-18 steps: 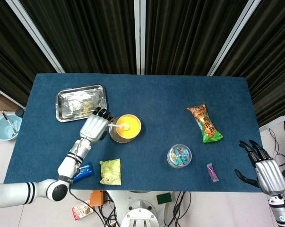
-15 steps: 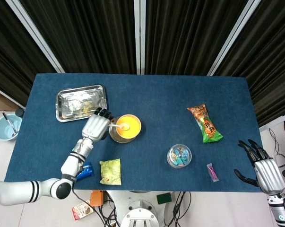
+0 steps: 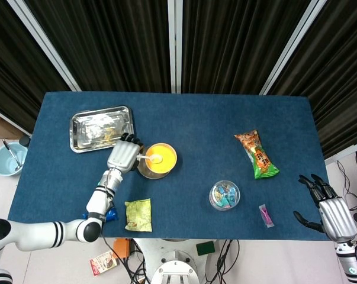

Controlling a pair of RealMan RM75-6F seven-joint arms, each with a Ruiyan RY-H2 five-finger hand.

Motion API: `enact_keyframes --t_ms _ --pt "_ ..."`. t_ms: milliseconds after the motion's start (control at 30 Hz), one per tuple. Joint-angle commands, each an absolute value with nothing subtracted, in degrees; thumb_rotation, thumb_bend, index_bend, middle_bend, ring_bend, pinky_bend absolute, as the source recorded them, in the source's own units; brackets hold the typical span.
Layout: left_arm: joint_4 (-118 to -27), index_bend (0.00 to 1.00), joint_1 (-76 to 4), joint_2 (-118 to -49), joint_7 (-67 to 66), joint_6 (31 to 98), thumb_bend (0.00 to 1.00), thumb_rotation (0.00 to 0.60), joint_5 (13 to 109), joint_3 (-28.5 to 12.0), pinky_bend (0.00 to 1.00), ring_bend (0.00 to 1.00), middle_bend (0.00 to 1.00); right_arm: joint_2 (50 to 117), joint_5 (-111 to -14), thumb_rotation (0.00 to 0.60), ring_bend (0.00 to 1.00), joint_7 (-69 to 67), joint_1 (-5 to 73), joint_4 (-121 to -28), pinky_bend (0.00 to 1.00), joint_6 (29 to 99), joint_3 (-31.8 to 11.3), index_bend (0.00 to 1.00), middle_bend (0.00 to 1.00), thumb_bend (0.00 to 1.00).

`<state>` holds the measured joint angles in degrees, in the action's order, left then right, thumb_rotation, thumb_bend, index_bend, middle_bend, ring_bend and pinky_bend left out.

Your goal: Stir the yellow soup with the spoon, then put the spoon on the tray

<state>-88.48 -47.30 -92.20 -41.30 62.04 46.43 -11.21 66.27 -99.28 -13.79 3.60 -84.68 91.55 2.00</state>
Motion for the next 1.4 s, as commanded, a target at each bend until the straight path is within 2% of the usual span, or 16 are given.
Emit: enact_keyframes --t_ms 33,267,1100,1400 --pt "-87.9 0.46 -47.73 -92.88 -41.55 62.02 0.33 0.6 45.92 -11.33 0.13 0.16 0.3 66.27 -99.24 0.6 0.08 -13.83 3.59 -84.63 0.2 91.6 2.01 0.1 0.19 0.24" --pt "-87.35 0.48 -48.66 -93.63 -42.37 61.84 0.37 0.6 44.47 -11.63 0.13 0.16 0.3 66.36 -98.99 0.6 0.08 -13.97 3.48 -84.38 0.2 91.64 2.12 0.1 0.19 0.24" --pt "-86.95 0.54 -49.93 -93.82 -43.66 62.5 0.4 0.6 43.69 -10.75 0.14 0.16 0.33 66.5 -98.31 0.6 0.08 -14.73 3.4 -83.56 0.2 91.63 2.16 0.1 0.19 0.24" --pt "-90.07 0.54 -51.49 -90.47 -51.25 64.17 0.44 0.6 46.02 -8.18 0.16 0.22 0.41 66.45 -98.21 0.6 0.08 -14.71 3.31 -83.58 0.2 91.59 2.26 0.1 0.19 0.24"
